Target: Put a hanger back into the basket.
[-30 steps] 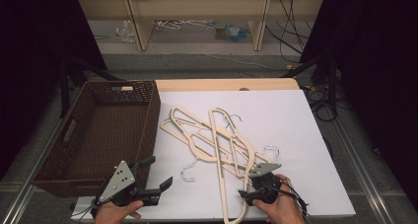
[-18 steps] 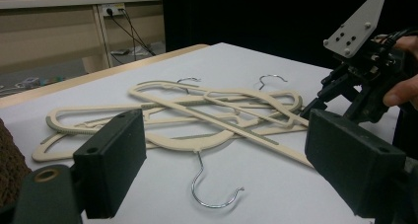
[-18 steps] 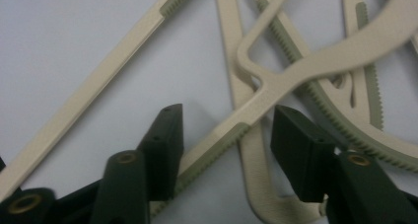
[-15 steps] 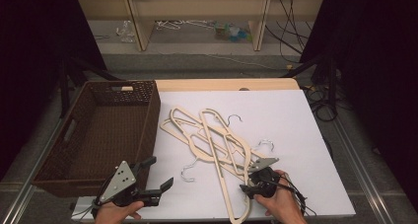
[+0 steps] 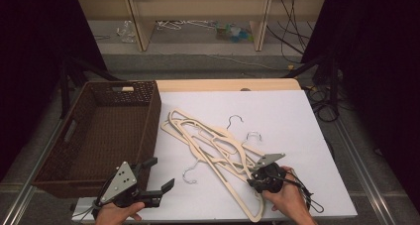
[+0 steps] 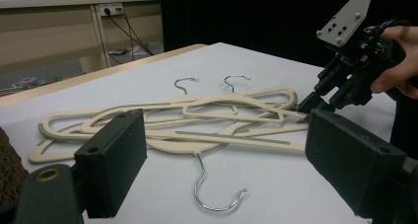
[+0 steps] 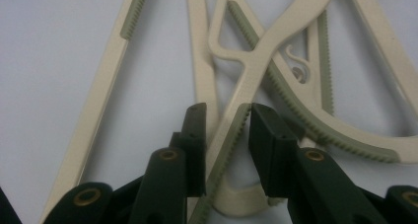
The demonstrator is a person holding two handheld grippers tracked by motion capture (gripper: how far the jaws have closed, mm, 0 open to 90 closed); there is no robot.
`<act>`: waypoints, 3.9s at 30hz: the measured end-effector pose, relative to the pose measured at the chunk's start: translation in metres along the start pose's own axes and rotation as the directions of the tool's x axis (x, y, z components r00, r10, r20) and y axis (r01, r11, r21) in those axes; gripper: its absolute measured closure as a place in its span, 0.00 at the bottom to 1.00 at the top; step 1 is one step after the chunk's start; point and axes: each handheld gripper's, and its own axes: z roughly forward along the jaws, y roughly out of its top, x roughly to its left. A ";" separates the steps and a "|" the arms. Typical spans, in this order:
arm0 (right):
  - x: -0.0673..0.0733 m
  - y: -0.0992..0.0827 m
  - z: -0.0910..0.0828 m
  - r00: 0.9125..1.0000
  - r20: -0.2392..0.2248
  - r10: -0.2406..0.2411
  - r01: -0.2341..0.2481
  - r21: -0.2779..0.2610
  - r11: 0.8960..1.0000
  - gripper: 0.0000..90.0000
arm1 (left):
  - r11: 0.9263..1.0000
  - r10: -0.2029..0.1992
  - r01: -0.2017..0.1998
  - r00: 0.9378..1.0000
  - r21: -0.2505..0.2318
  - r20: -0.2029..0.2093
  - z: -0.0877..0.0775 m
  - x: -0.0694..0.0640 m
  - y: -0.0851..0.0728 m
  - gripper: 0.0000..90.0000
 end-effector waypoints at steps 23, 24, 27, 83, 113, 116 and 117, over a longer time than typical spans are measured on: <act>-0.017 -0.002 0.005 0.998 -0.005 0.067 -0.067 -0.003 0.998 0.75 | 1.000 0.024 -0.025 1.000 0.010 0.018 0.003 -0.002 0.000 0.18; -0.018 -0.001 0.005 0.997 -0.006 0.071 -0.071 0.002 0.998 0.77 | 1.000 0.023 -0.023 1.000 0.009 0.018 0.003 -0.002 0.000 0.18; -0.018 0.001 0.005 0.996 -0.002 0.094 -0.094 0.024 0.995 0.82 | 1.000 0.016 -0.016 1.000 -0.001 0.024 0.004 -0.002 0.000 0.18; 0.012 -0.012 -0.064 0.986 0.054 -0.160 0.160 -0.006 0.987 0.89 | 0.932 0.191 -0.238 0.964 0.274 0.188 0.183 -0.030 0.015 0.30; -0.002 -0.013 -0.075 0.994 0.009 -0.107 0.106 -0.203 0.973 0.44 | 0.827 0.297 -0.437 0.874 0.354 0.384 0.154 -0.032 0.050 0.81; -0.009 -0.013 -0.085 0.998 -0.021 -0.059 0.050 -0.280 0.959 0.39 | 0.829 0.269 -0.415 0.884 0.374 0.383 0.141 -0.036 0.058 0.84; -0.011 -0.013 -0.088 0.998 -0.028 -0.049 0.038 -0.315 0.948 0.38 | 0.829 0.257 -0.408 0.886 0.383 0.387 0.136 -0.037 0.060 0.85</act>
